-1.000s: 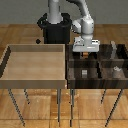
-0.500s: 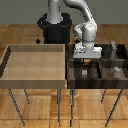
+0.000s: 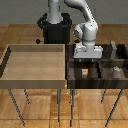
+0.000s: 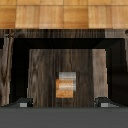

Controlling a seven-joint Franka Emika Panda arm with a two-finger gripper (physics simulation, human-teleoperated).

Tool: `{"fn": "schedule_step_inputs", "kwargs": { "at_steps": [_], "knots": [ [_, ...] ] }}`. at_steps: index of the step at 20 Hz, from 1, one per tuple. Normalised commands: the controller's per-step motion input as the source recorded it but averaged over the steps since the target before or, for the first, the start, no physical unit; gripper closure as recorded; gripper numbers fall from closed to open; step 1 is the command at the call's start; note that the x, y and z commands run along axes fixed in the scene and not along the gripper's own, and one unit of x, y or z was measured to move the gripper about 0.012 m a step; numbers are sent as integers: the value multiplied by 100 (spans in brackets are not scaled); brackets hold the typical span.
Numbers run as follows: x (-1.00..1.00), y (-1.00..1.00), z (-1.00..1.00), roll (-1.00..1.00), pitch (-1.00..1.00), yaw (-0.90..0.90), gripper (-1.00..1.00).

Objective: Place the loaf of bread into the appropriate compartment.

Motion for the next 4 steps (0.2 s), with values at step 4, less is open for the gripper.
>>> {"fn": "schedule_step_inputs", "kwargs": {
  "at_steps": [4],
  "knots": [
    [0, 0, 0, 0, 0, 0, -100]
  ]
}}
